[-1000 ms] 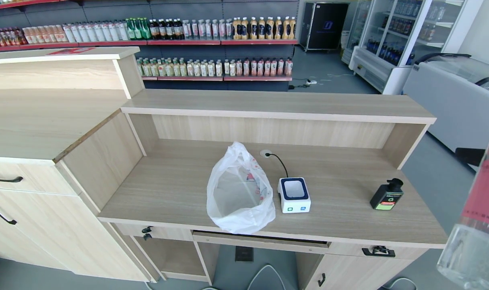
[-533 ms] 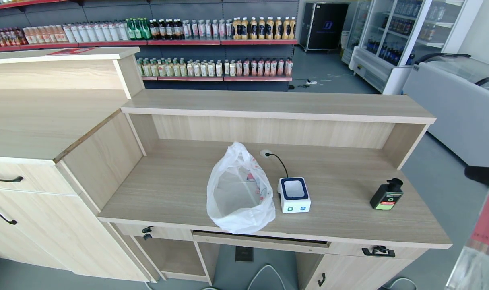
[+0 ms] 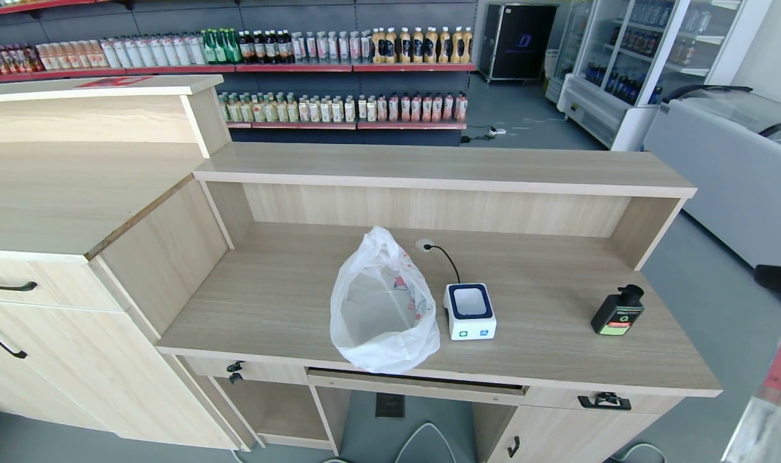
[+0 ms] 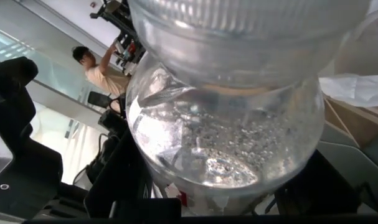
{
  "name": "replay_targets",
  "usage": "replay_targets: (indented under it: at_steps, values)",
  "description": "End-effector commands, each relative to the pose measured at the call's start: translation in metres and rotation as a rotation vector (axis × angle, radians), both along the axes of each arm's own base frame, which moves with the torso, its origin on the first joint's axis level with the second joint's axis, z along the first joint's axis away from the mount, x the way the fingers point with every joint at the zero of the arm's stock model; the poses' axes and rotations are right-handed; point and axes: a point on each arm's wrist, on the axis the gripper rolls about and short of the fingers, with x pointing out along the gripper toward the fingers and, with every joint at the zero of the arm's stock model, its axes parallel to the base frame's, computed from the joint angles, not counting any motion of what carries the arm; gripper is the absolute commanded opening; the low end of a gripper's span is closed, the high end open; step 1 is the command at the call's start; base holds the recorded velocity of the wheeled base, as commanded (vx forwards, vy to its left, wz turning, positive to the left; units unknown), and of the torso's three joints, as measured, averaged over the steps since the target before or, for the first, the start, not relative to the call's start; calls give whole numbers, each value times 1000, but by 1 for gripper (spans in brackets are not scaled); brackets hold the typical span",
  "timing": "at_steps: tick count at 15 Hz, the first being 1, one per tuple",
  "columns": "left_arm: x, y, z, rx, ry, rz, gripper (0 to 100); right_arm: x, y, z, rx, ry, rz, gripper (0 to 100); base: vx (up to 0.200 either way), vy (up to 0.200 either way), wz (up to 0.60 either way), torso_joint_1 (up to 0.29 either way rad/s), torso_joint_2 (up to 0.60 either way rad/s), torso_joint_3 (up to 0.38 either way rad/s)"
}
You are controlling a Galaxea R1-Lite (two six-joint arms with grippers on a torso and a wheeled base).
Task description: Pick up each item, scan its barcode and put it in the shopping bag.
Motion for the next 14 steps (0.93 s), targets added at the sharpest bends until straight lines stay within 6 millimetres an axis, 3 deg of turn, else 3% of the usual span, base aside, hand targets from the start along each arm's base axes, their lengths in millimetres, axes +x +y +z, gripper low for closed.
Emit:
replay_targets:
  at_steps: [1,9,11,14]
  values:
    - [0,0,0,0,1,0,100,0,0,-1,0,3,-1,0,0,0,0,0,0,0]
    - [0,0,0,0,1,0,100,7,-6,-4,-26,-17,-64,0,0,0,0,0,0,0]
    - [0,0,0,0,1,0,100,21,-13,-18,-96,-54,-136,0,0,0,0,0,0,0]
    - [0,0,0,0,1,0,100,61,-39,-50,-309,-139,-292,0,0,0,0,0,0,0]
